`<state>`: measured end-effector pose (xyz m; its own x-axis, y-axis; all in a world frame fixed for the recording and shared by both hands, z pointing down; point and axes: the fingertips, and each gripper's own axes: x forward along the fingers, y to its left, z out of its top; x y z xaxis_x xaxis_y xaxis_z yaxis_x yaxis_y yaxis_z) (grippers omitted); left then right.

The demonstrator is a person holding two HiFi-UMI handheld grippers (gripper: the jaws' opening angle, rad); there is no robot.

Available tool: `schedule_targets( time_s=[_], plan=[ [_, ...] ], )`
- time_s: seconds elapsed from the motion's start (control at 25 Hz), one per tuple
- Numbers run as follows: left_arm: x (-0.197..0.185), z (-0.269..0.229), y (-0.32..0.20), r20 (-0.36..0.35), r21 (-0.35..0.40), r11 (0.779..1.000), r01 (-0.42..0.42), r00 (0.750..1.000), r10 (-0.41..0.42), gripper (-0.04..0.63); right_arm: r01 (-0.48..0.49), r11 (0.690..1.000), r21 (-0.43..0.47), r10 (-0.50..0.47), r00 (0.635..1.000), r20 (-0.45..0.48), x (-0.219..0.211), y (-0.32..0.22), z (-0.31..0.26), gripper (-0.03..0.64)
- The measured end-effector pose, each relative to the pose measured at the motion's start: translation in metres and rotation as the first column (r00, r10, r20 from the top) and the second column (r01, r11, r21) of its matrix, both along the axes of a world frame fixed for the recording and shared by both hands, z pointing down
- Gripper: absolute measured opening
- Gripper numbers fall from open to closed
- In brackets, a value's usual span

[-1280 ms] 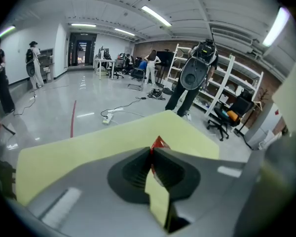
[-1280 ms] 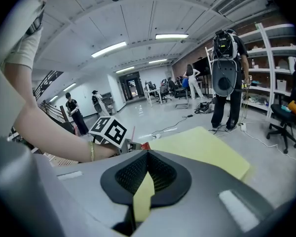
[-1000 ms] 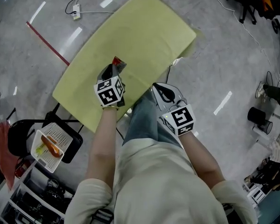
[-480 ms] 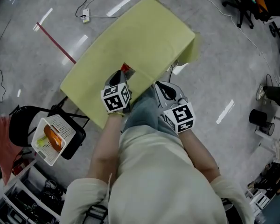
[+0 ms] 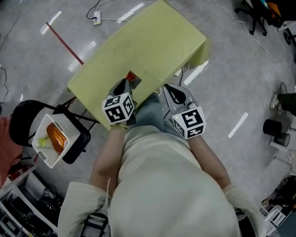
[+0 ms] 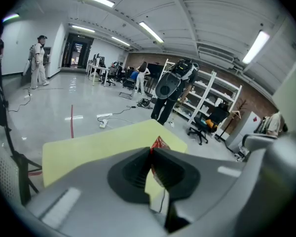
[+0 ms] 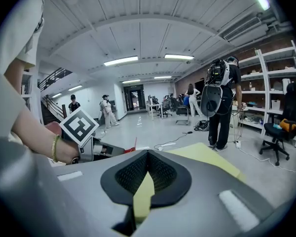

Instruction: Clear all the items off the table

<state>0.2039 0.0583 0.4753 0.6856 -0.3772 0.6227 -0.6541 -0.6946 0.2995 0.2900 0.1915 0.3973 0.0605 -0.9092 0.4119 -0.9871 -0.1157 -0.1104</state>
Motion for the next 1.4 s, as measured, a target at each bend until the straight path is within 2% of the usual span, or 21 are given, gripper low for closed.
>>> schedule_targets(
  time_s=[0.32,0.64,1.0,1.24,1.4],
  plan=[
    [-0.018,-0.028,0.011,-0.027,0.029,1.000,0.000,1.000,0.001,0.021,0.059,0.998,0.004,-0.059,0.998,0.003,-0.025,0.005,-0.010,-0.006],
    [-0.055,-0.045,0.007,-0.056,0.033,0.995,0.092,0.994,-0.091,0.021,0.207,0.978,0.013,-0.207,0.978,0.013,-0.061,-0.021,-0.016,-0.006],
    [-0.133,-0.055,-0.023,-0.079,0.033,0.974,0.222,0.973,-0.219,0.021,0.353,0.935,0.005,-0.353,0.935,-0.008,-0.124,-0.064,-0.022,-0.006],
    [-0.184,-0.061,-0.040,-0.101,0.036,0.959,0.282,0.955,-0.278,0.021,0.442,0.897,0.006,-0.441,0.897,-0.038,-0.171,-0.096,-0.029,-0.006],
    [-0.224,-0.064,-0.049,-0.101,0.035,0.951,0.307,0.948,-0.302,0.022,0.465,0.885,0.025,-0.464,0.885,-0.046,-0.204,-0.119,-0.037,-0.006]
  ],
)
